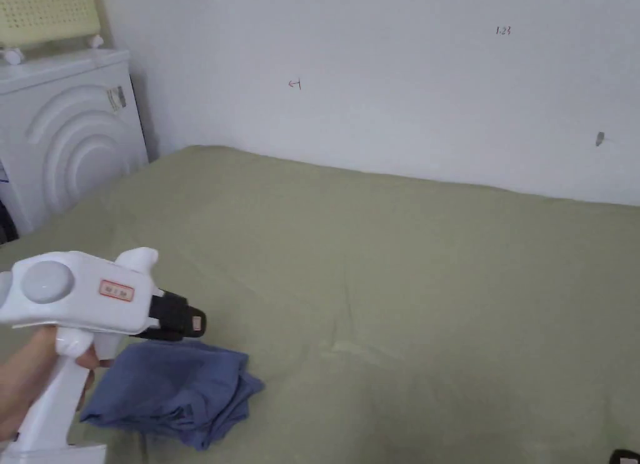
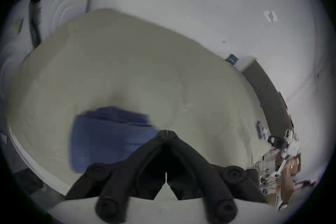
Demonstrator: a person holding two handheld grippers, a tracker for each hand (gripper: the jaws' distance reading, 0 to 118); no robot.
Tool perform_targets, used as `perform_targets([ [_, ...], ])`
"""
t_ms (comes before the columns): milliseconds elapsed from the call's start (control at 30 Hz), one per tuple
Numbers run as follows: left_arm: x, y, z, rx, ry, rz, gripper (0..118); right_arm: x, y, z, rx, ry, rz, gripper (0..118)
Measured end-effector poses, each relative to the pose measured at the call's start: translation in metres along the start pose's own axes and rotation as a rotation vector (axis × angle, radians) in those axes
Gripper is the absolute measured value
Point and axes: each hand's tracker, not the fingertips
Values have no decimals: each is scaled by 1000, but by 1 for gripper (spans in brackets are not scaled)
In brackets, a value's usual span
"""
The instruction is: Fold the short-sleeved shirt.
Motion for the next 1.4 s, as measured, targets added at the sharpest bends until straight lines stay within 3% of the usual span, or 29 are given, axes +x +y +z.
perform_targets([
  [100,79,-17,-8,79,-90,-26,0,-27,16,13,128,-213,113,0],
  [233,179,-38,-11,360,77,-182,0,-66,29,22,294,-526,351,0],
  [300,219,-53,-5,522,143,-235,0,-70,33,25,376,-607,352,0],
  [500,288,-69,-5,636,170,-311,0,-82,36,41,513,-605,359,0],
  [667,301,-70,-7,647,170,-348,0,-95,34,53,567,-603,411,0],
  [1167,304,-60,5,666,181,-361,0,-92,40,58,558,-561,375,1],
  [1200,305,-60,3,659,186,-364,4,-94,40,58,562,-562,377,11],
  [1233,305,-60,1,653,197,-368,25,-94,40,58,571,-565,376,55],
  [1267,306,-60,-1,643,202,-373,60,-95,42,59,582,-573,374,99],
  [1300,305,-60,-3,624,227,-386,99,-96,44,59,580,-574,372,117],
  [1333,306,-60,-7,621,240,-380,118,-95,47,58,565,-583,365,114],
  [1400,303,-62,-9,629,250,-386,118,-101,45,59,583,-578,373,118],
])
